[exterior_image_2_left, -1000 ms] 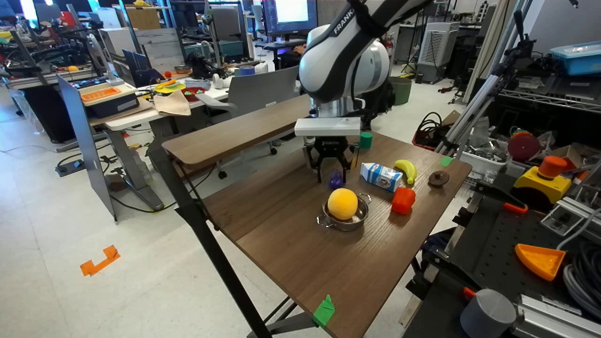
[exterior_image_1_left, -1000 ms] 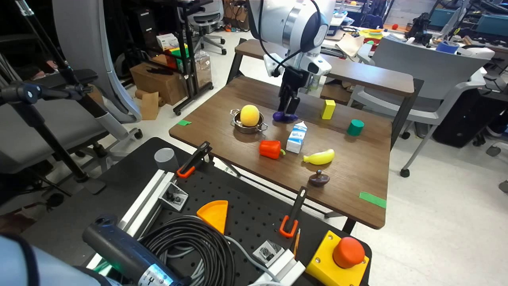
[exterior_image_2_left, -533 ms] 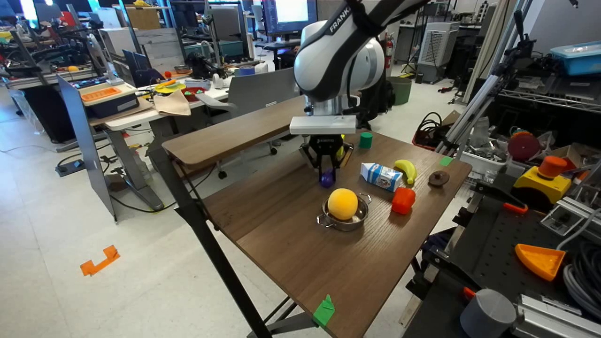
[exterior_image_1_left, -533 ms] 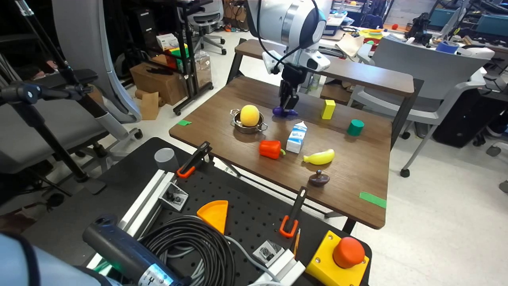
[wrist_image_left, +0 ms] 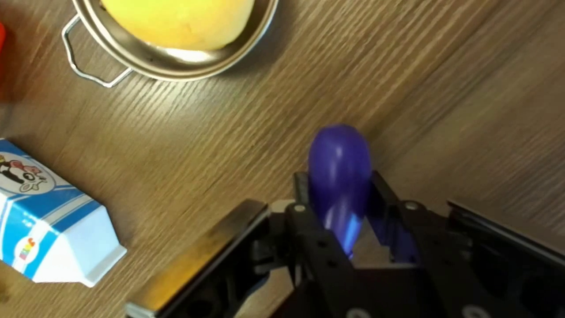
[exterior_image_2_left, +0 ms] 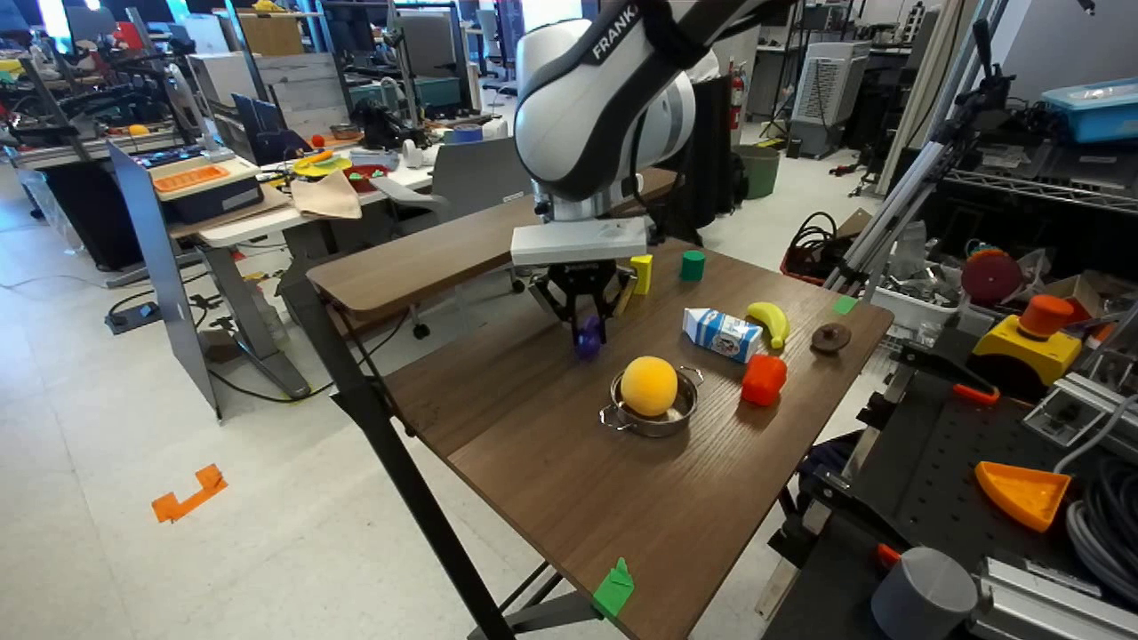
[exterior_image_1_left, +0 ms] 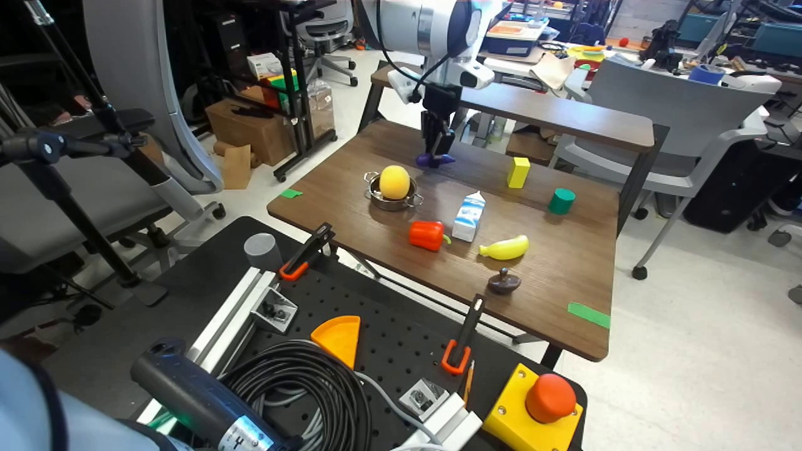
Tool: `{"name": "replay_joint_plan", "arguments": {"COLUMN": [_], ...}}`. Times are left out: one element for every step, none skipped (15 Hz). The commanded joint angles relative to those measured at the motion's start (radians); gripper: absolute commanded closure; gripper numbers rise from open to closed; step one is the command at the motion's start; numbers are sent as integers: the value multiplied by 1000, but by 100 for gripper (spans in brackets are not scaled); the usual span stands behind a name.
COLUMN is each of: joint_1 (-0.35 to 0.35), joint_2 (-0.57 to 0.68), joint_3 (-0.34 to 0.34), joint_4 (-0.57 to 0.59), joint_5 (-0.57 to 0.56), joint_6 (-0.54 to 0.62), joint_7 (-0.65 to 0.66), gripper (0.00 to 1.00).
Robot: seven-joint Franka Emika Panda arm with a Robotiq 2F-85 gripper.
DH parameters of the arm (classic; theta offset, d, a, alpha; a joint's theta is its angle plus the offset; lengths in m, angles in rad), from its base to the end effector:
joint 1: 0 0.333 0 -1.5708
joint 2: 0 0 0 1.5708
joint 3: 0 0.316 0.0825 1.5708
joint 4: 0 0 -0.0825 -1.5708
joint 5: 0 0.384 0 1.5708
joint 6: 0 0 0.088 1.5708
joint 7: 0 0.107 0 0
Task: Move the eggplant to the left, move the milk carton backwards
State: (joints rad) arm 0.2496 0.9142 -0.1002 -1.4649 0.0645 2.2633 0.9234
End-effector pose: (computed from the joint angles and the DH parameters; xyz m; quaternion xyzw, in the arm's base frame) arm 0.6915 0.1167 0.1257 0.9227 -0.3812 -0.0389 0.0430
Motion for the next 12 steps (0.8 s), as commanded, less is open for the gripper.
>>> {"name": "replay_joint_plan", "arguments": {"joint_1": [26,33,38,42,45,47,48,49,50,51,52,51], "joint_2": [16,19,22,24,28,33,39,47,57,67,77,91], "joint_3": [12,17,22,29,34,41,46,52,57,61,64,68], "joint_4": [55,66,74,82,90,98,107,119,129,138,150,162], "joint_5": [-41,-44,-46,-47,-47,-46,-44,-43,-43,-43,-43,-41], "joint_6": [-28,-33,-38,-42,-44,-49,-55,-67,-79,-89,-103,-112], "joint_7": [-3,-8,-12,-19,-27,-37,-46,-56,-65,-73,-84,-96], "gripper": [92,92,92,92,92,92,92,92,92,92,92,92]}}
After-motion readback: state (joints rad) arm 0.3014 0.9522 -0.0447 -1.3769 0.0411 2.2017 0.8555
